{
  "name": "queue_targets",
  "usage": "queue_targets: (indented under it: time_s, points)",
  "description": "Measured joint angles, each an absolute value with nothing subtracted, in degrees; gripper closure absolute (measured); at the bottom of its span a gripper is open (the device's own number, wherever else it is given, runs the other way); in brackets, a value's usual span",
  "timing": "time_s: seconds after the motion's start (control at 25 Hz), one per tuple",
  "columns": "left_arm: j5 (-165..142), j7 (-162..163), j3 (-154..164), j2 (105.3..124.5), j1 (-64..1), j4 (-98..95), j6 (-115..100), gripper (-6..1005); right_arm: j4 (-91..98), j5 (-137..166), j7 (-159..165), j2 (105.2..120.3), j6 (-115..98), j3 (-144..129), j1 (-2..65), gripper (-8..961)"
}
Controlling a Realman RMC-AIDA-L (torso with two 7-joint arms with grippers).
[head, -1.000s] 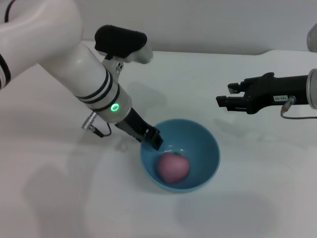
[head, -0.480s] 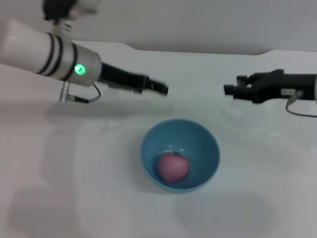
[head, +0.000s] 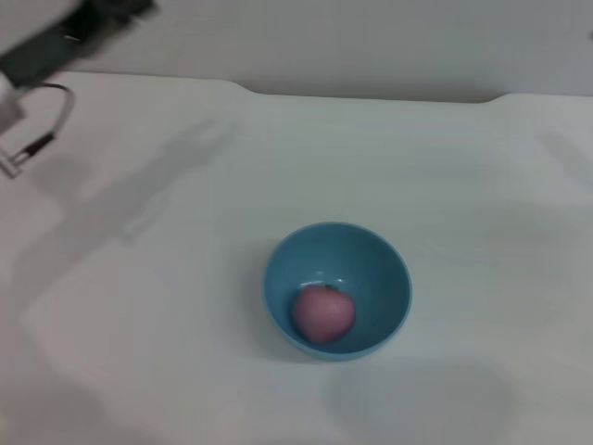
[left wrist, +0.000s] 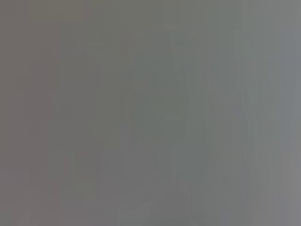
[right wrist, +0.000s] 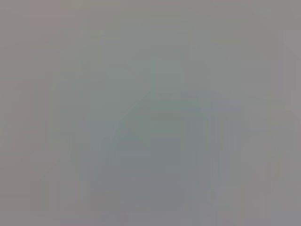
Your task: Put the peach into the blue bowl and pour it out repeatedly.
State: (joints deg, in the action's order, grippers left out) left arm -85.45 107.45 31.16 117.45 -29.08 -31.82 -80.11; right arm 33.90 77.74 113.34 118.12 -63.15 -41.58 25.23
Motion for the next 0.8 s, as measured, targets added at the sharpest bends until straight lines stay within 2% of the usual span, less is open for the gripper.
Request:
queue_targets:
  time_s: [0.16,0.2,0.36,0.6,0.8]
  points:
    - [-71.39,88.52,21.76,117.84,-24.68,-20.7,-84.82,187,27.91,67.62,108.22,118.2,-65.18,-36.74,21.83,451]
    - [-67.15,75.15,18.89,117.92,-23.37,-16.37,-87.09,187,25.24,62.44,104.87,118.39,-65.53,-35.55,20.33,451]
    - [-65.04,54.86,16.75,118.03,-22.26,-12.37,-87.5,187,20.1,54.88,94.26,118.55,-65.91,-34.81,19.14,451]
    - [-64.82,23.95,16.13,118.07,-22.37,-7.28,-78.91,187,12.88,51.59,66.99,119.27,-69.04,-34.47,19.43,451]
    - [-64.69,13.86,16.08,118.2,-23.29,-4.15,-72.4,187,0.74,43.24,36.12,119.61,-76.86,-33.26,22.89,451]
